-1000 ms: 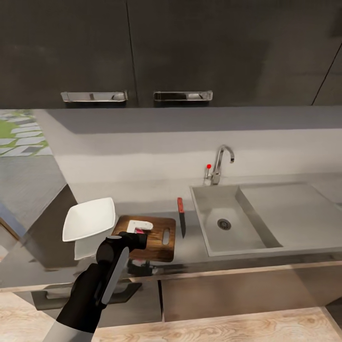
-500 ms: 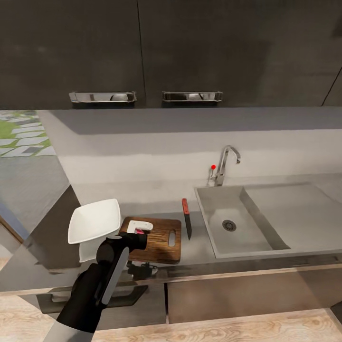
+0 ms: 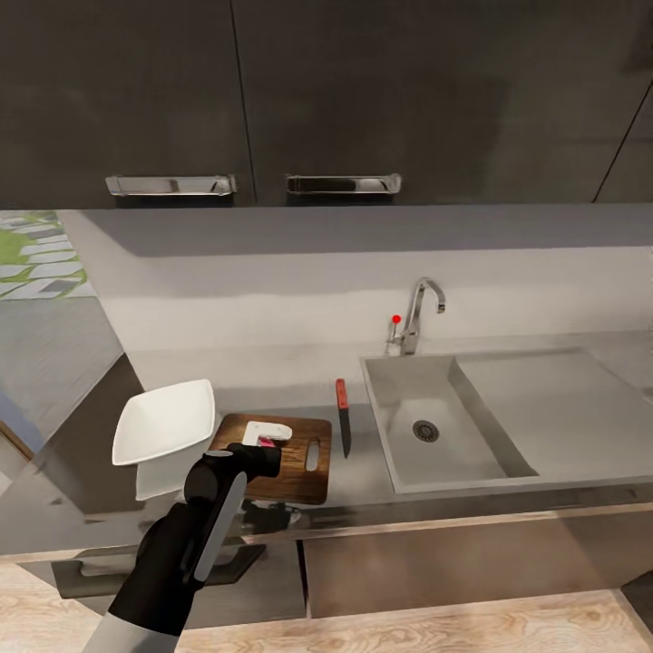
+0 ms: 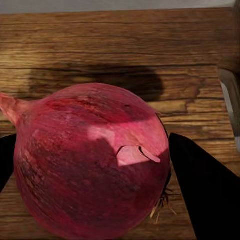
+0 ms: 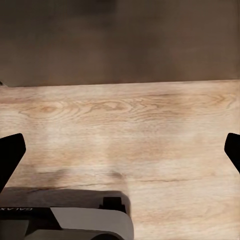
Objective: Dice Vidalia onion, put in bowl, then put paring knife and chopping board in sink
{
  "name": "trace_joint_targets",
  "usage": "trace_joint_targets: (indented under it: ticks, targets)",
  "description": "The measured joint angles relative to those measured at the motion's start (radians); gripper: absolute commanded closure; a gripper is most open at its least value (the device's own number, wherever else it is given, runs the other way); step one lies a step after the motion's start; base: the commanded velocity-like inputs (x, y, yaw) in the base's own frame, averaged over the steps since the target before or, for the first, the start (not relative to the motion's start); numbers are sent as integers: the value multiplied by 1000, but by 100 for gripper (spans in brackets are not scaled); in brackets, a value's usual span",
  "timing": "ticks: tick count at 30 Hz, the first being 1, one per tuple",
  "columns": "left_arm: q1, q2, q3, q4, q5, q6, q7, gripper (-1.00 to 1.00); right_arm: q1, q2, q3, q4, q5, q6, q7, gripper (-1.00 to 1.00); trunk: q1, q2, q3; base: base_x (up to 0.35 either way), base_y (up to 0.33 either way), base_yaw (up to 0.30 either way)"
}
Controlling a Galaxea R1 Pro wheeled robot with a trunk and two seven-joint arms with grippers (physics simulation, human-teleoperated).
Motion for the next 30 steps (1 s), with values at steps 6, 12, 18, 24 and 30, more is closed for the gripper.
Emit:
trace_joint_targets:
  ticks: [6,12,18,24,30]
  targets:
    - [0,0,1,1,1,0,0,100,0,0,0,1,0,0,0,-100,0,0,0,71,69,0]
    - [0,0,-1,3,0,1,0,100,0,1,0,1,0,0,0,-100,0,0,0,53,50,0]
    - [0,0,-1,4,-1,1,0,100,0,1,1,2,1,-1,2,-100,0,0,0,2,2,0]
    - [0,0,-1,18,-1,1,0,100,0,0,1,3,2,-1,3,-100,0,0,0,15,0,0]
    - [0,0,-1,19,0,0,0,100,0,1,1,3,1,-2,2,-100,0,0,0,63,0,0]
